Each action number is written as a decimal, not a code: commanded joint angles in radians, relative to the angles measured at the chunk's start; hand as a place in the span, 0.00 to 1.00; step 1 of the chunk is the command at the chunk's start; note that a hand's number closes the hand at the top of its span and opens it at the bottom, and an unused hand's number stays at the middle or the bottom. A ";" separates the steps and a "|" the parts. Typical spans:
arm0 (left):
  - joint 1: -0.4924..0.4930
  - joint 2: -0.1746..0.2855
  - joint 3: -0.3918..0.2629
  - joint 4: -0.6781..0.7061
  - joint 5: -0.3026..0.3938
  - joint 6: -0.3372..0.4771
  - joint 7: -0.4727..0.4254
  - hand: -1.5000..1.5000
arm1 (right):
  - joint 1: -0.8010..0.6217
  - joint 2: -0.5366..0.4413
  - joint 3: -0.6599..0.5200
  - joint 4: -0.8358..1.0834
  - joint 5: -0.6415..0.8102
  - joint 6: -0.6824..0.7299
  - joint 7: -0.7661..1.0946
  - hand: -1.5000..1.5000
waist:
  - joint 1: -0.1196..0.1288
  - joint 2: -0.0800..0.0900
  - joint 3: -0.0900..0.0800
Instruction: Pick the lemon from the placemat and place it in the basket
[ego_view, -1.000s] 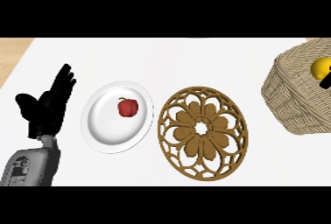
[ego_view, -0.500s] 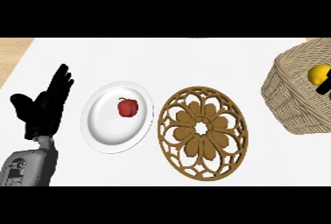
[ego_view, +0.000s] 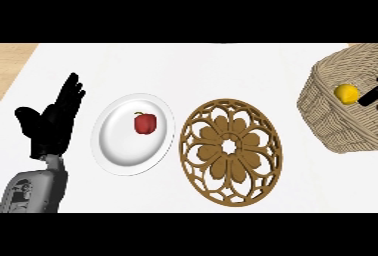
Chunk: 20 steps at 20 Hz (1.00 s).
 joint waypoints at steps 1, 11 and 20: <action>-0.004 0.001 0.004 -0.013 0.006 0.000 0.015 0.50 | 0.023 -0.011 -0.053 -0.059 -0.051 -0.127 -0.053 0.00 | -0.005 -0.003 0.001; 0.016 0.011 0.021 0.005 -0.003 0.011 0.012 0.50 | 0.039 -0.023 -0.228 -0.188 -0.223 -0.335 -0.083 0.00 | -0.048 -0.020 -0.002; 0.029 0.049 0.088 0.065 0.023 0.001 -0.048 0.50 | 0.246 0.010 -0.359 -0.438 -0.423 -0.351 -0.149 0.00 | -0.086 -0.035 -0.005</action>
